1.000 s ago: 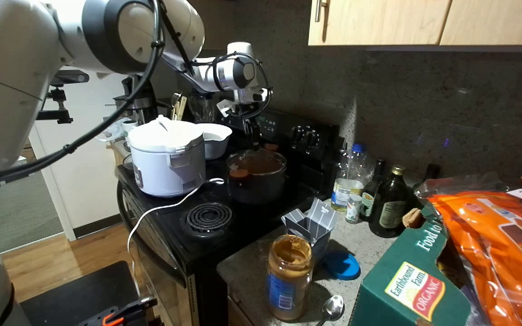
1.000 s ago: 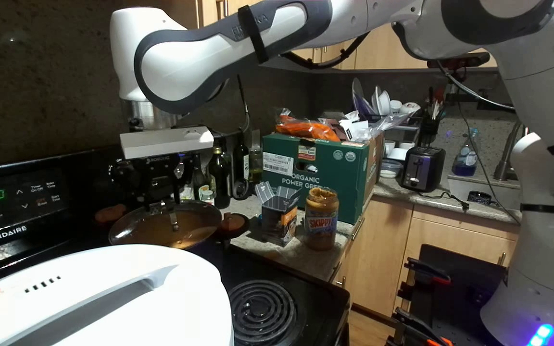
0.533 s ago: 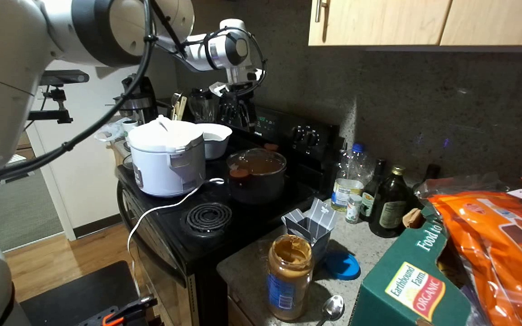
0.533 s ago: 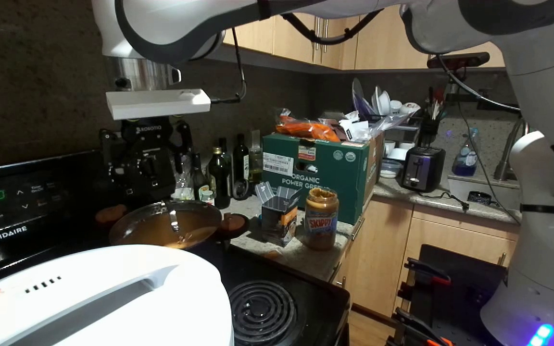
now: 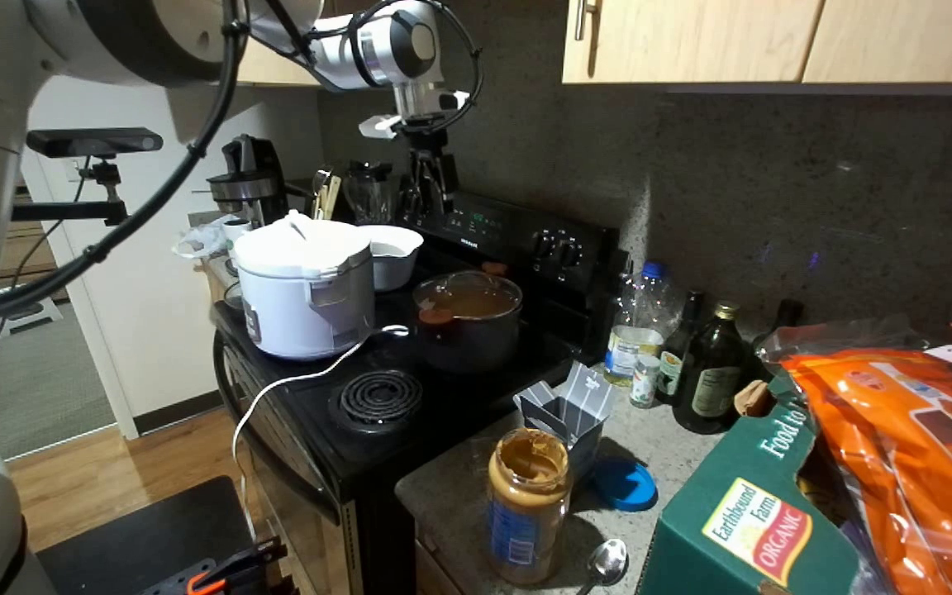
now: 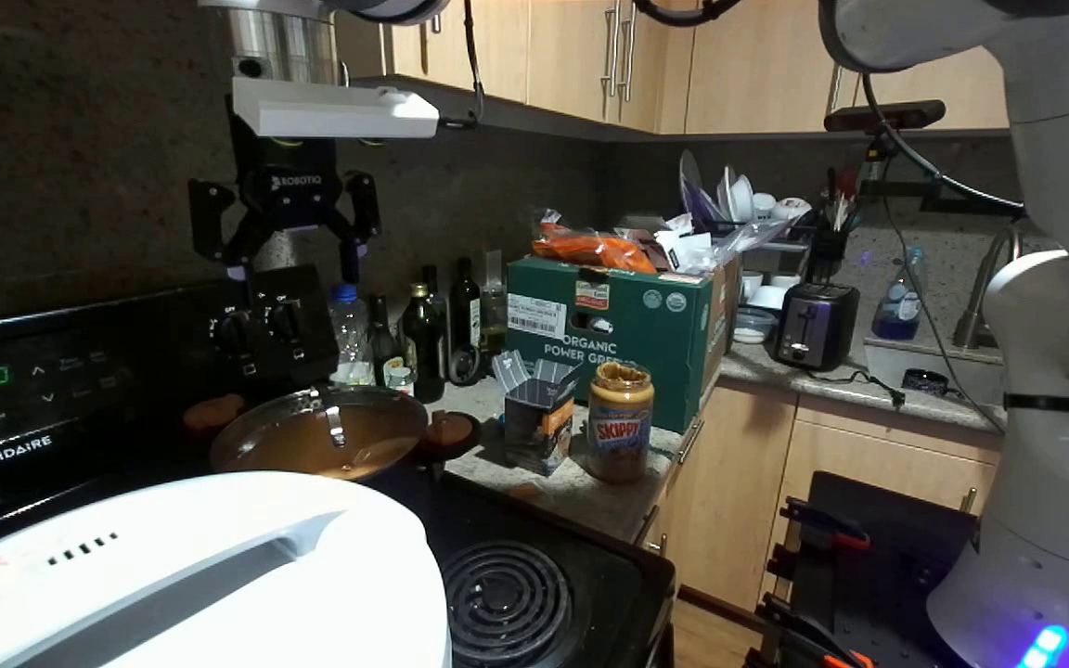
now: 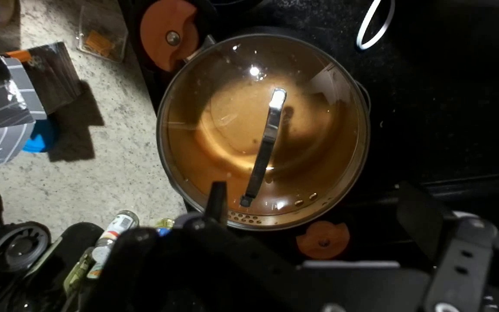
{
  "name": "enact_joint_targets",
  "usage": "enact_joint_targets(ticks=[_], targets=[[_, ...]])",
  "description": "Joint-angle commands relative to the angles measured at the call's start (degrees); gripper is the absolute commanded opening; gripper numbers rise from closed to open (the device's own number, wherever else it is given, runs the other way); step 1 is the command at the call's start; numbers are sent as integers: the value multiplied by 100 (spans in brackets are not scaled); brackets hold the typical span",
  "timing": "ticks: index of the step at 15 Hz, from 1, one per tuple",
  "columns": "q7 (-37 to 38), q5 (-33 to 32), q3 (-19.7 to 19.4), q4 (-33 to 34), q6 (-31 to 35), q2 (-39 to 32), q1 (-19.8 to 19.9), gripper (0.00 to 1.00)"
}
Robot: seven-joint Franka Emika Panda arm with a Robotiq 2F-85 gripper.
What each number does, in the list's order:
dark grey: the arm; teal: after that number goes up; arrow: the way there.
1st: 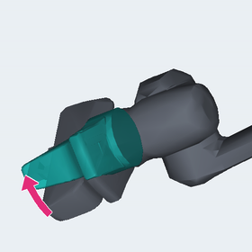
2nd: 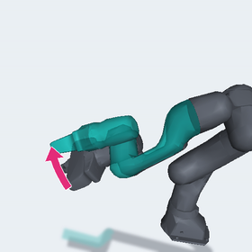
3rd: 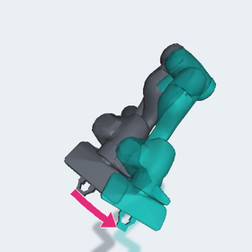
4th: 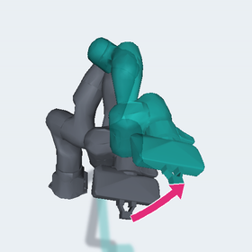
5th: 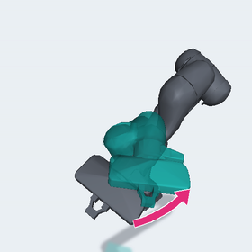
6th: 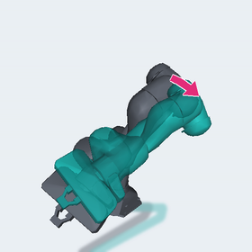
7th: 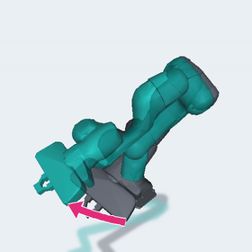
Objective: Fix the lid on the pot.
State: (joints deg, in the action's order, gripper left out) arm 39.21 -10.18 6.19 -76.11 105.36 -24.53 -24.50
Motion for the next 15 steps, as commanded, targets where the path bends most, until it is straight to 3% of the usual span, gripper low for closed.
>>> enact_joint_targets(ticks=[1,9,15], targets=[[-584,236,164,-645,-33,612,97,100],[-1202,706,445,-1649,-302,1349,202,100],[-1200,1110,568,-2473,-303,1749,362,100]])
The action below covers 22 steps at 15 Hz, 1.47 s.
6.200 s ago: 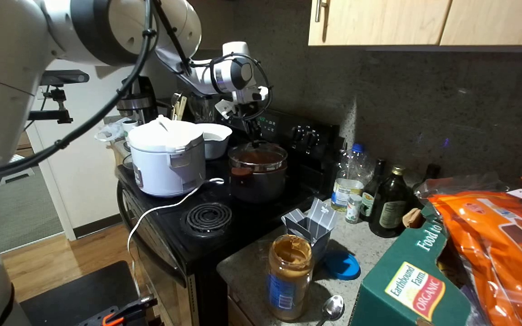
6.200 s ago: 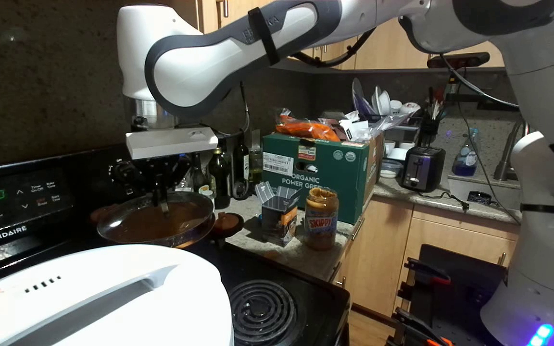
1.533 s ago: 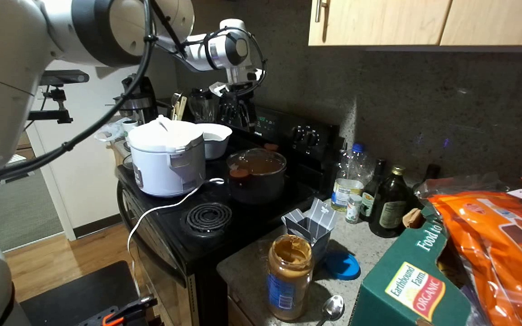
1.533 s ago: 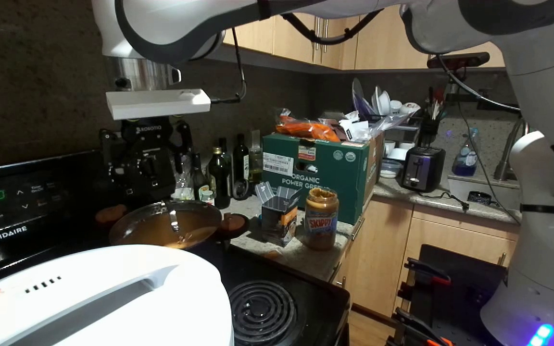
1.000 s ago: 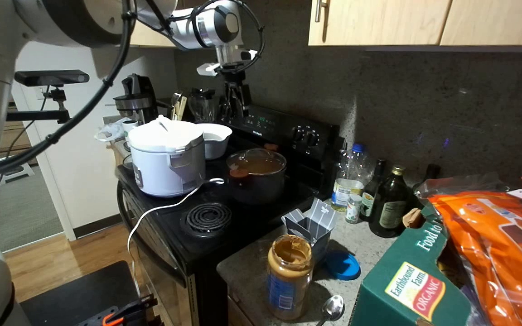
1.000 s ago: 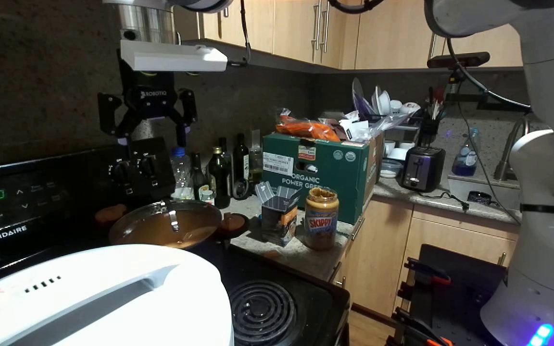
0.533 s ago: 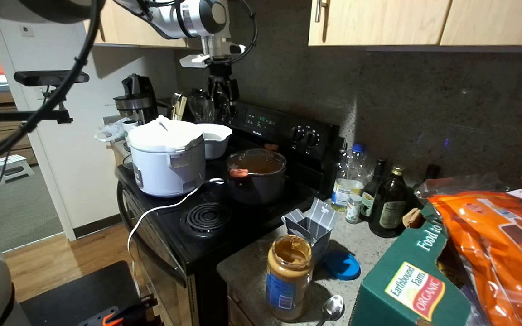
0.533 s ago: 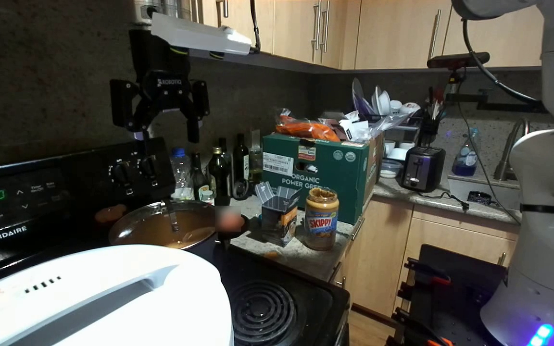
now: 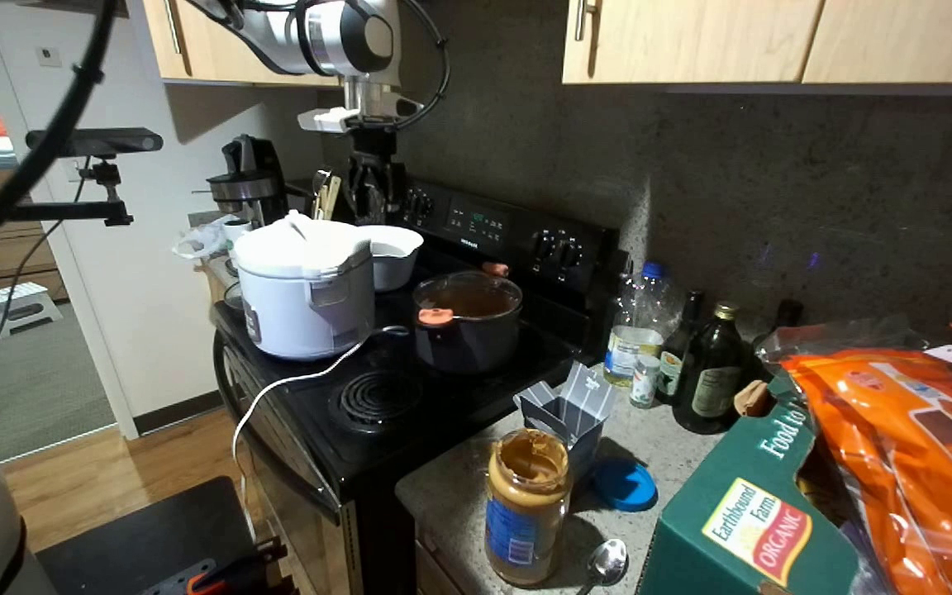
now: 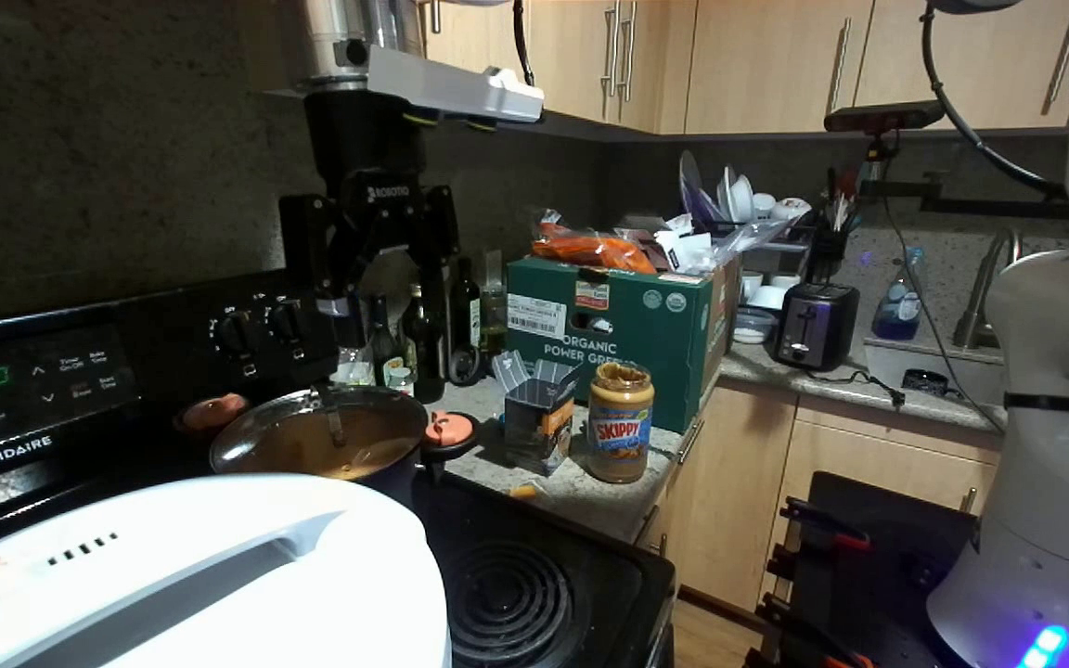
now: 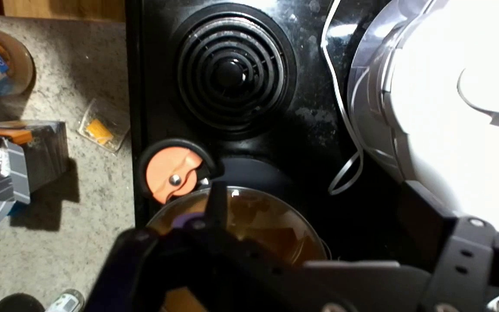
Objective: Fix the lid on the pot.
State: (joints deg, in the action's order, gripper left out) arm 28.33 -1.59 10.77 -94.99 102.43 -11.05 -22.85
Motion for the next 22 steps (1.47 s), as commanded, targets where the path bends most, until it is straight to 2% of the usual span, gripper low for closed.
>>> enact_joint_targets(ticks=[1,7,10,17,20,21,22], targets=[[-124,340,118,-733,27,455,237,100],[-60,735,156,-1648,259,948,399,100],[-127,618,193,-2074,397,1201,428,100],[-378,434,240,-3122,1378,1772,516,100],[-326,517,236,-3374,1735,1908,595,100],[-257,477,282,-3027,1439,1607,590,100],[-258,479,281,-3102,1532,1653,612,100]])
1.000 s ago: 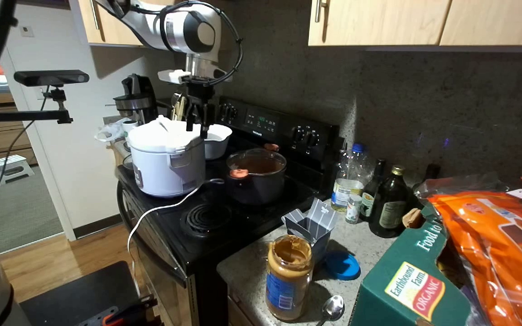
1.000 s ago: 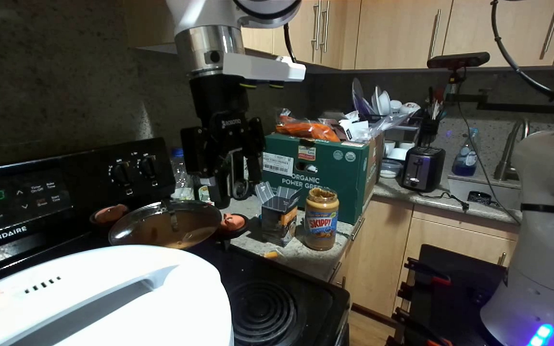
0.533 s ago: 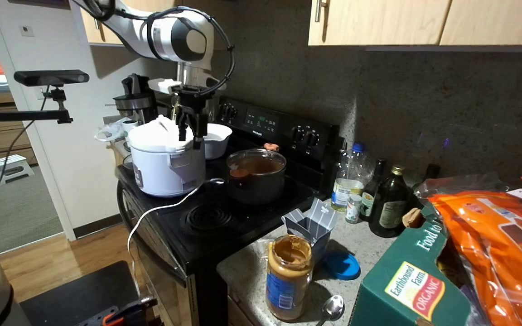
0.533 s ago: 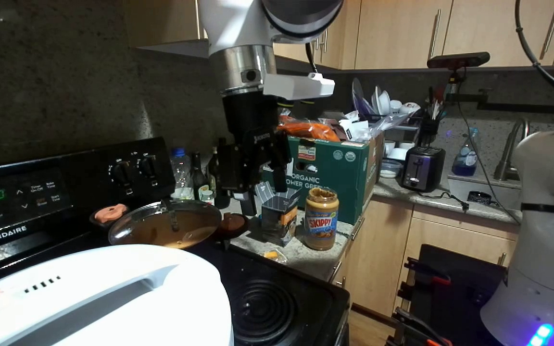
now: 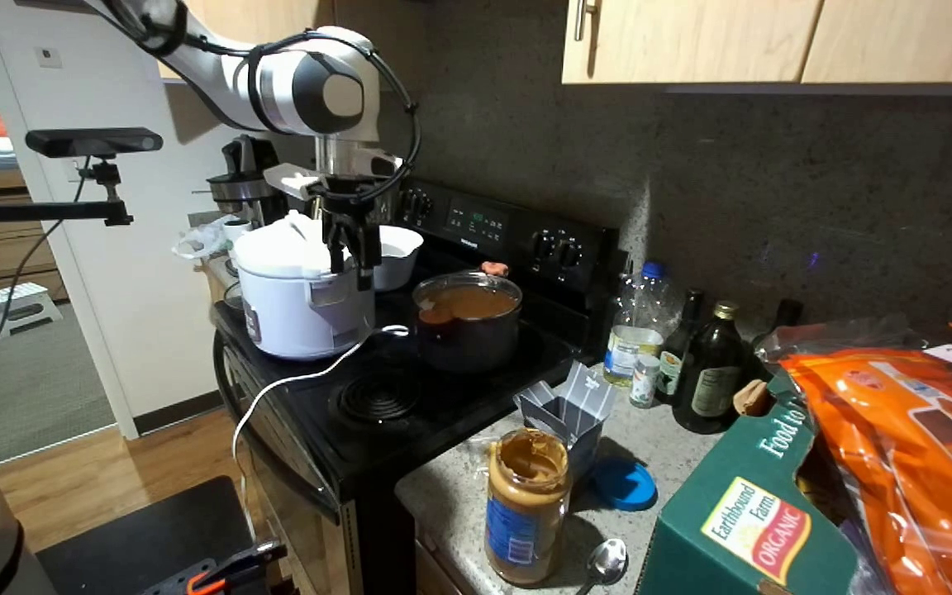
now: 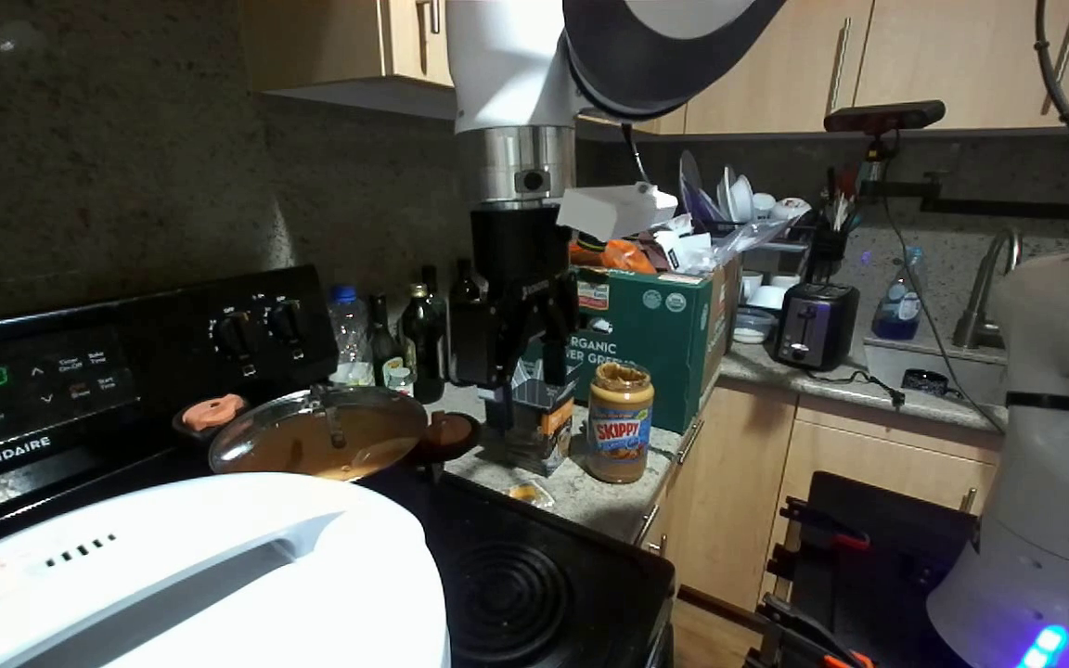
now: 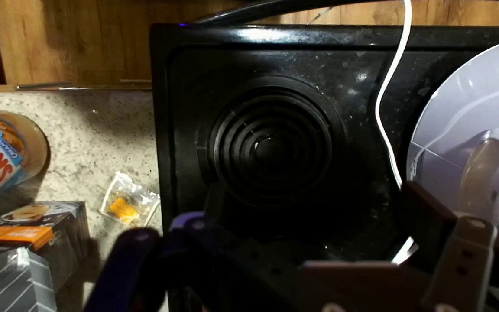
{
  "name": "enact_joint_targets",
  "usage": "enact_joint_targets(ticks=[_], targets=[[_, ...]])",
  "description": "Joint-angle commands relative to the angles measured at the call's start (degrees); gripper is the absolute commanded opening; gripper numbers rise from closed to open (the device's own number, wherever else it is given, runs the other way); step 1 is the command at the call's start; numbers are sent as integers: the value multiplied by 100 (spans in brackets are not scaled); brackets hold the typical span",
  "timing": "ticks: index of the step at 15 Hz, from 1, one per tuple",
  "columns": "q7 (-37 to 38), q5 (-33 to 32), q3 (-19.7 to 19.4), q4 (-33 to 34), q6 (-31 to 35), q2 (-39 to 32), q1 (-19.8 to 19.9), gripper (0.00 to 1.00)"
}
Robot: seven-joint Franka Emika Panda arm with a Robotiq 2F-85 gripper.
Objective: Fix the lid on the pot.
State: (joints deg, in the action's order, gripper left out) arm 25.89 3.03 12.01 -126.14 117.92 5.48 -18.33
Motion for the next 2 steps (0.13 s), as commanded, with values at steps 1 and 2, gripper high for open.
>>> enact_joint_targets(ticks=[1,2], targets=[[-15,18,156,-31,25,30,174,100],[-15,19,155,-57,42,51,183,100]])
